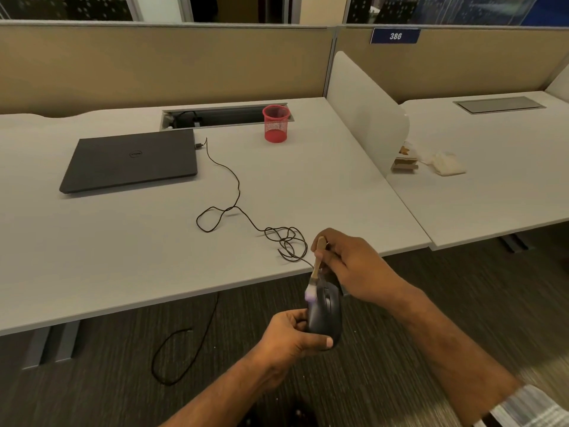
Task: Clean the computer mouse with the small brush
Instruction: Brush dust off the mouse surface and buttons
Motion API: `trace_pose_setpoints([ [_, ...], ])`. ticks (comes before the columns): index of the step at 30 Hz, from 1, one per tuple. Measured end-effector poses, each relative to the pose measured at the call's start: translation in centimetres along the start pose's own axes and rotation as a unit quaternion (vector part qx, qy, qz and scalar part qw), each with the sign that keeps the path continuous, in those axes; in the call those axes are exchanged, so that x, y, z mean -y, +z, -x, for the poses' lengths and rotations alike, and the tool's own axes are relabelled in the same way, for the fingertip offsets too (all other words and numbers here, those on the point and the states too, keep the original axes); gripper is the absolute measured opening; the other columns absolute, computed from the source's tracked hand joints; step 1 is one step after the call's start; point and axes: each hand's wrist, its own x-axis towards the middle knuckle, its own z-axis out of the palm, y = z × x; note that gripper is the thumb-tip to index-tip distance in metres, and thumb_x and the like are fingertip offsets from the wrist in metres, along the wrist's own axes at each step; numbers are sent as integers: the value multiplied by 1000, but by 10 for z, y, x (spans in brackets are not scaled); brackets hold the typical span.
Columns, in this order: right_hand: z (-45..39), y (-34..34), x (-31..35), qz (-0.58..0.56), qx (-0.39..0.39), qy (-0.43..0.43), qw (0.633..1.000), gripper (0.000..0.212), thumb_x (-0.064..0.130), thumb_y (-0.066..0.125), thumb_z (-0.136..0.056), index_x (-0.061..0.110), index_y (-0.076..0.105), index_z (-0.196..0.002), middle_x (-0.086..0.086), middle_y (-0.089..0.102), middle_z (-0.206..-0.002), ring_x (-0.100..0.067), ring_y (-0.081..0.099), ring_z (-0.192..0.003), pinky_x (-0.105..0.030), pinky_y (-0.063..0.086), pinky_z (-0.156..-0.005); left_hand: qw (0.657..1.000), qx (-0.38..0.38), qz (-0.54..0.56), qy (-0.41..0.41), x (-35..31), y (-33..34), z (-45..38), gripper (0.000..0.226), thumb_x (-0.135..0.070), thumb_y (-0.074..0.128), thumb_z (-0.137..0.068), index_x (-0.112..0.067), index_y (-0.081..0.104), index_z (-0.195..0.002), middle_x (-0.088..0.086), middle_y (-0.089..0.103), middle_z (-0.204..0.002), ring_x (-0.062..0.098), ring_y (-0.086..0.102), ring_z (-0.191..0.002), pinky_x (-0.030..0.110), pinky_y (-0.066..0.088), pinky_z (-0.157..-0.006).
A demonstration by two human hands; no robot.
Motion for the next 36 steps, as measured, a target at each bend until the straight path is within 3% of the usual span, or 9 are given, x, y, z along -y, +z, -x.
trace_pose_setpoints([
  [3,-1,-1,-8,3,-70,-15,997,7,20,51,-101,24,55,-103,7,67,-87,-9,68,-82,-29,58,-75,1000,0,1,3,0,0,0,54,9,81,-75,-8,67,-124,11,77,-120,25,74,-111,39,62,-93],
  [6,2,-5,-10,-63,-113,-21,991,6,17,52,-100,21,56,-101,4,67,-85,-11,69,-79,-29,60,-74,1000,1,2,8,1,-3,-1,55,8,81,-75,-8,67,-125,11,76,-121,26,74,-113,41,61,-96],
  [9,6,-11,-8,-133,-62,6,989,8,19,53,-100,24,59,-99,1,68,-84,-13,70,-80,-29,62,-73,1000,3,-1,13,2,-5,0,54,6,81,-75,-10,67,-125,10,76,-122,26,73,-114,41,60,-96],
  [12,7,-12,-9,-83,6,46,995,6,24,53,-100,28,58,-99,0,69,-83,-14,71,-78,-28,61,-73,1000,4,-2,15,2,-6,0,54,6,81,-75,-11,68,-124,8,77,-120,26,73,-113,38,61,-93],
  [17,8,-6,-16,-43,-94,26,994,5,22,51,-101,24,56,-102,6,66,-85,-7,68,-79,-22,55,-71,1000,3,10,11,1,-4,1,55,9,81,-75,-8,66,-125,13,76,-122,27,73,-113,39,61,-93],
  [20,11,-4,-17,-54,-138,-11,989,6,20,51,-101,18,56,-104,1,67,-84,-13,70,-80,-34,60,-73,1000,0,15,14,1,-4,2,53,10,79,-76,-7,66,-124,14,75,-123,28,73,-113,39,62,-92],
  [27,9,-4,-10,-67,-102,37,992,4,21,53,-99,22,57,-97,-1,66,-79,-14,69,-68,-28,60,-62,999,-3,25,21,-1,-2,5,51,12,78,-77,-7,66,-123,12,77,-118,28,75,-109,33,64,-83],
  [30,6,6,-10,-13,-139,52,989,6,24,51,-101,19,54,-100,-3,65,-79,-18,69,-71,-36,61,-66,999,-5,24,21,-2,0,5,52,11,79,-75,-7,67,-122,11,78,-115,27,75,-108,34,64,-84],
  [36,5,10,-14,13,-217,-6,976,6,23,49,-102,19,52,-103,-2,64,-76,-19,64,-65,-38,56,-56,999,5,35,24,-2,-2,7,52,11,79,-75,-5,66,-123,9,79,-113,27,75,-108,30,64,-80],
])
